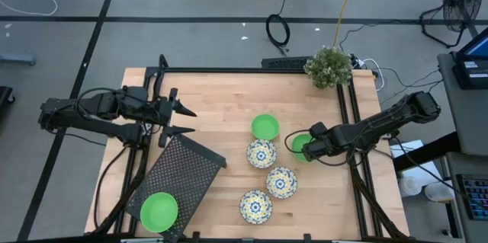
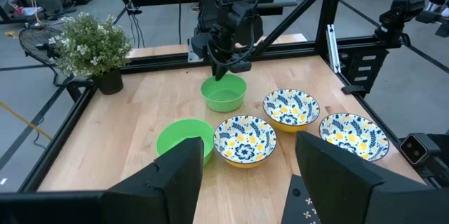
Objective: Pick & Place Mini bowls
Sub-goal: Stack the bottom green bowl on the green bowl on the shelf
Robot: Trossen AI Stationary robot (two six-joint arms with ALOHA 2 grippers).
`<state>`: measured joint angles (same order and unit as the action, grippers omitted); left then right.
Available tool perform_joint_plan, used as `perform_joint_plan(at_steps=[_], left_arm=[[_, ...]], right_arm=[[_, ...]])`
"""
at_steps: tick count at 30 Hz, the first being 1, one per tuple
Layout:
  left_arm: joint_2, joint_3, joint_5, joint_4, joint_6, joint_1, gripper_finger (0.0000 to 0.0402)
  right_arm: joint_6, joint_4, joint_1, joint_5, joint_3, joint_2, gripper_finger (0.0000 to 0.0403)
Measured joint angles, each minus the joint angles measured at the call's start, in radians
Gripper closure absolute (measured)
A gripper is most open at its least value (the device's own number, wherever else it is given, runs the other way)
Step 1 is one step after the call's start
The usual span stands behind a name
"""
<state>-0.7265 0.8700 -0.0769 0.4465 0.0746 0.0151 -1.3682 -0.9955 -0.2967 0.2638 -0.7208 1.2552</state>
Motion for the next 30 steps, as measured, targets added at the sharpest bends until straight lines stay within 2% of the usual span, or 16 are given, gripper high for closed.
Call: perform_joint_plan(at_steps=[11, 30], left_arm=[[0.000, 0.000, 0.001, 0.028, 0.018, 0.000, 0.0172], [0.000, 0.000, 0.001, 0.027, 0.018, 0.000, 0.0172]], right_arm=[[-0.003, 0.000, 0.000, 0.001, 0.000, 0.000, 0.0389], [0.003, 0.002, 0.000, -0.002, 0.000, 0.000, 0.0385]])
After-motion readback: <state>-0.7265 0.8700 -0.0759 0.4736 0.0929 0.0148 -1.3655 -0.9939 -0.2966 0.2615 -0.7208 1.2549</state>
